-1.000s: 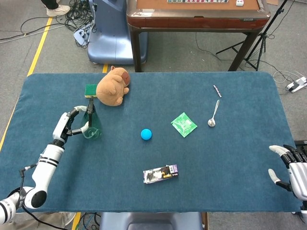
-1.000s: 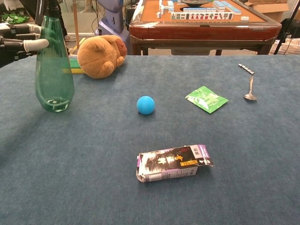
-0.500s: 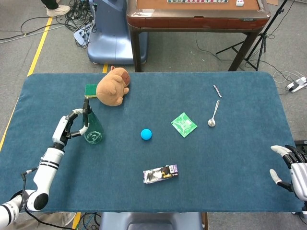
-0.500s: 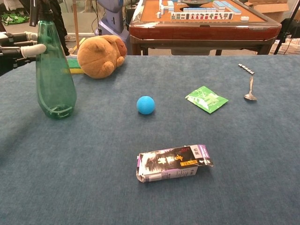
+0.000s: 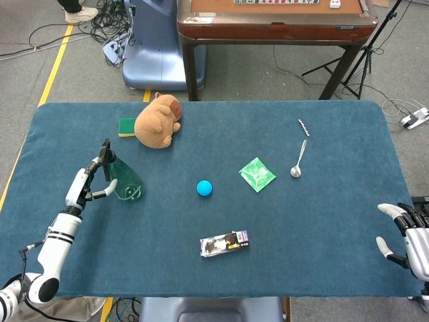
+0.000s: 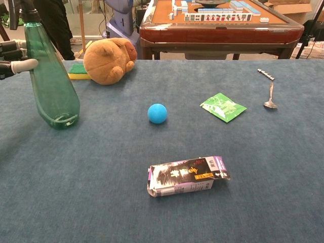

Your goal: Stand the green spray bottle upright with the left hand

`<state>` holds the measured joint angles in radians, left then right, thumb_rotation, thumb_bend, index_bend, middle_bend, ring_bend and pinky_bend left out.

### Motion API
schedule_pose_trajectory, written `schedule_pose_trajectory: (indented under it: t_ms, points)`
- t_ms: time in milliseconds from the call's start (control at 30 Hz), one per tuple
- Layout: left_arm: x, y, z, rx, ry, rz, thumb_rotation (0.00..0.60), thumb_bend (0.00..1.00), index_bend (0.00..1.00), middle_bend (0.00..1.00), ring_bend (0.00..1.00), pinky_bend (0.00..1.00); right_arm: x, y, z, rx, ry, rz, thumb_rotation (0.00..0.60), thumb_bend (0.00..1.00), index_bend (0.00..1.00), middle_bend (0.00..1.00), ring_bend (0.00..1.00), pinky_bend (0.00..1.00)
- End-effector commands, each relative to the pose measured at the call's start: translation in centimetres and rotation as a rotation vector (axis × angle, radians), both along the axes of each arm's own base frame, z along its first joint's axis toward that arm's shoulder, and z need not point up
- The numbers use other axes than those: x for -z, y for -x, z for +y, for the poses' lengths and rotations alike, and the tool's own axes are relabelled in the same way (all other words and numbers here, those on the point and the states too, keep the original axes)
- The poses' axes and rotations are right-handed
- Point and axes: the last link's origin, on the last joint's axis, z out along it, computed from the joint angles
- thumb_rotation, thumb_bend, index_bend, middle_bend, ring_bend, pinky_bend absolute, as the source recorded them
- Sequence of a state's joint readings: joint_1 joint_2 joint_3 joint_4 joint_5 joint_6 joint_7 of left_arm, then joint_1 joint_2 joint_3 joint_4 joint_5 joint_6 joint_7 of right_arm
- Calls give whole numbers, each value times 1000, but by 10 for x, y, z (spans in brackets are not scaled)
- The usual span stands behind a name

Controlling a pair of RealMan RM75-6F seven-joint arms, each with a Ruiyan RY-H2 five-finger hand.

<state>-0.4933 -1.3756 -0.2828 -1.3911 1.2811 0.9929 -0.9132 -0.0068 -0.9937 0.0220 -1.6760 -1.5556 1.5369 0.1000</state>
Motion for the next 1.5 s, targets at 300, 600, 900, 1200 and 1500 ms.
schedule_pose_trajectory:
  t_ms: [300, 600, 900, 1200, 1500]
  points:
    - [-2, 0, -8, 48, -15, 55, 539, 387, 0, 0, 0, 0, 1, 1, -2, 1, -2, -2, 600, 327, 247, 262, 131, 193]
    - [-9, 5, -13, 62, -28, 109, 359, 385, 0, 0, 0, 0, 0, 2, -1, 3, -1, -4, 600, 327, 247, 262, 131, 193]
    - [-28, 20, -27, 37, -86, 249, 291, 385, 0, 0, 0, 0, 0, 2, -1, 1, 0, -6, 600, 327, 247, 262, 131, 193]
    - [-51, 39, -56, 11, -138, 582, 541, 386, 75, 0, 0, 0, 0, 3, -2, 5, -4, -5, 600, 327, 247, 262, 131, 193]
    - [-65, 50, -95, -39, -177, 903, 600, 385, 92, 0, 0, 0, 3, 4, -5, 1, -17, -13, 600, 327, 247, 262, 131, 193]
